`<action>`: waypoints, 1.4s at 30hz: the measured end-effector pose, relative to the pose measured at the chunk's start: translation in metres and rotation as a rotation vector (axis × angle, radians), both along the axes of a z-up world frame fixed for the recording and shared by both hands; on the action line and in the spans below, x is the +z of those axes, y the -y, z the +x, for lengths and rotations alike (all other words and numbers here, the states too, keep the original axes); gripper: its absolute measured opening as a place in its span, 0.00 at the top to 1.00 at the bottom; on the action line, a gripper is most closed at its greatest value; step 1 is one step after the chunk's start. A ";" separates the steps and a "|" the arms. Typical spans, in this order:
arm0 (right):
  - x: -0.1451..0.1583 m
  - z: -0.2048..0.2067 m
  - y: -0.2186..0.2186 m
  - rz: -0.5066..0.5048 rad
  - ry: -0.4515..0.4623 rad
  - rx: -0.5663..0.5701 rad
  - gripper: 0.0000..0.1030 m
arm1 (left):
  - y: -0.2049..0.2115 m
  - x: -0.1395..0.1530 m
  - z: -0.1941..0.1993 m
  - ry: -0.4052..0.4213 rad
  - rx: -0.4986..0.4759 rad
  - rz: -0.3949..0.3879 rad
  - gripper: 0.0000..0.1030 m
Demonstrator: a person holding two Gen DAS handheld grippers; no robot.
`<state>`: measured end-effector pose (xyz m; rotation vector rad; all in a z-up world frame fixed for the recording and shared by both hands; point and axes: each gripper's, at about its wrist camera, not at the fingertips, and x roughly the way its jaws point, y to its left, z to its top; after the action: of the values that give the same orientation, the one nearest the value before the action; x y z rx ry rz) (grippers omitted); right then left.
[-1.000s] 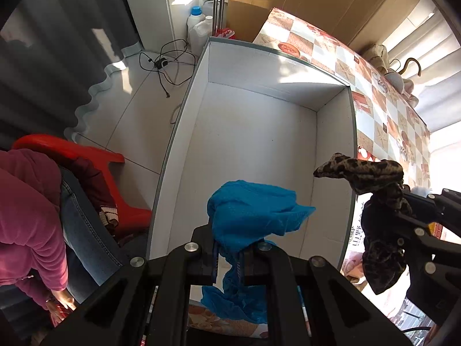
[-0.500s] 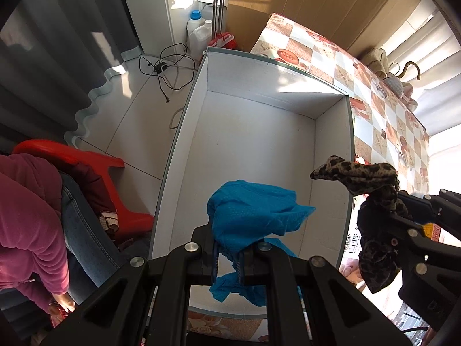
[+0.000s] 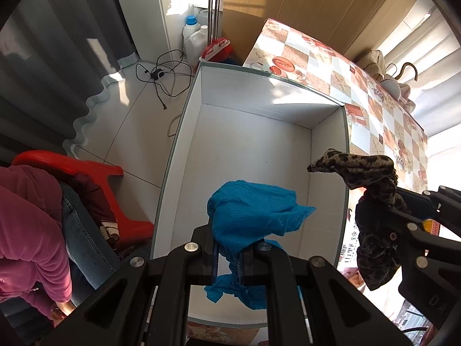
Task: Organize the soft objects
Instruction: 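Carry both held items over the white cardboard box with both grippers, then open both grippers to drop the shoe covers and scrunchie into the box, then move both grippers back over the pile on the table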
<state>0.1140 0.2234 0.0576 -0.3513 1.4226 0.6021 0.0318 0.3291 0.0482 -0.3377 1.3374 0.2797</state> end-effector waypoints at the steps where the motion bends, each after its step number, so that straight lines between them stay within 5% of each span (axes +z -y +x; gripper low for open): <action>1: 0.000 0.000 0.000 0.000 -0.001 0.000 0.71 | 0.000 0.000 0.000 -0.002 -0.001 0.000 0.90; 23: -0.005 0.015 -0.016 0.016 0.010 0.010 0.71 | -0.013 -0.011 0.008 -0.020 0.000 -0.018 0.86; 25: -0.003 0.024 -0.018 0.025 0.016 -0.004 0.64 | -0.017 -0.006 0.017 0.000 -0.002 -0.032 0.85; 26: -0.002 0.030 -0.018 0.038 0.013 -0.020 0.50 | -0.019 -0.001 0.021 0.016 -0.005 -0.038 0.79; 27: 0.002 0.035 -0.018 0.048 0.023 -0.037 0.38 | -0.021 0.003 0.025 0.035 -0.007 -0.042 0.63; 28: 0.007 0.040 -0.017 0.055 0.045 -0.051 0.34 | -0.023 0.009 0.029 0.055 -0.006 -0.043 0.51; 29: 0.012 0.043 -0.016 0.064 0.067 -0.062 0.32 | -0.024 0.014 0.031 0.073 -0.005 -0.037 0.28; 30: 0.017 0.046 -0.014 0.072 0.082 -0.069 0.32 | -0.025 0.019 0.033 0.094 -0.003 -0.019 0.19; 36: 0.034 0.050 0.019 0.101 0.109 -0.149 0.32 | -0.016 0.021 0.031 0.090 -0.048 -0.020 0.19; 42: 0.037 0.019 0.095 0.072 0.131 -0.250 0.32 | 0.031 0.019 0.015 0.082 -0.161 -0.067 0.19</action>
<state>0.1326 0.1284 0.0951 -0.1495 1.2914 0.4177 0.0468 0.2983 0.0667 -0.2927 1.2868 0.0859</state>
